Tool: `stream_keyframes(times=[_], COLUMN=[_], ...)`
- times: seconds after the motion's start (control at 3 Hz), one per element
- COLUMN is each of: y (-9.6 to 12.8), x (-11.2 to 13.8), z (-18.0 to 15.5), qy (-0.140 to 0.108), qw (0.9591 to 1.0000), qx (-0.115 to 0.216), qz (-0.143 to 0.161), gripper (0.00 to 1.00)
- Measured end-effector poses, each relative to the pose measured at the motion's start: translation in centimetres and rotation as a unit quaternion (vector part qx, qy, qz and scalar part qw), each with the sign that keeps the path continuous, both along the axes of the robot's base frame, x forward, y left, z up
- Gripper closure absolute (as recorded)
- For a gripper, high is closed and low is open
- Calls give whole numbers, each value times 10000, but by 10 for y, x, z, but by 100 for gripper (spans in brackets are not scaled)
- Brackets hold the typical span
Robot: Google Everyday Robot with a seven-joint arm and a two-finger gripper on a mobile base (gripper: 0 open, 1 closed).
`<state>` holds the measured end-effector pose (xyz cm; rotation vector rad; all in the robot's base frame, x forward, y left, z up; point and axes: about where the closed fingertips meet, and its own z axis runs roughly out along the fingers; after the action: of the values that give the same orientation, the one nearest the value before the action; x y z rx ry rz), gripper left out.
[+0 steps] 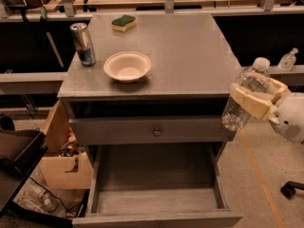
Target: Pick water bottle from middle drawer and place on counter
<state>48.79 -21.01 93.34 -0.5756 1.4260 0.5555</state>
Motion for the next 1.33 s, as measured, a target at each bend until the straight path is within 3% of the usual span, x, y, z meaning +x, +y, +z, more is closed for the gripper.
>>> stream_keyframes(times=[0.33, 0.67, 1.0, 1.33], y=[-37, -60, -68, -58], x=[32, 84, 143, 193], z=[19, 34, 42, 55], qy=[68, 102, 186, 249], qw=[9998, 9995, 9992, 9987], qx=[196, 304, 274, 166], qz=[-65, 9, 205, 403], gripper=[100, 100, 100, 100])
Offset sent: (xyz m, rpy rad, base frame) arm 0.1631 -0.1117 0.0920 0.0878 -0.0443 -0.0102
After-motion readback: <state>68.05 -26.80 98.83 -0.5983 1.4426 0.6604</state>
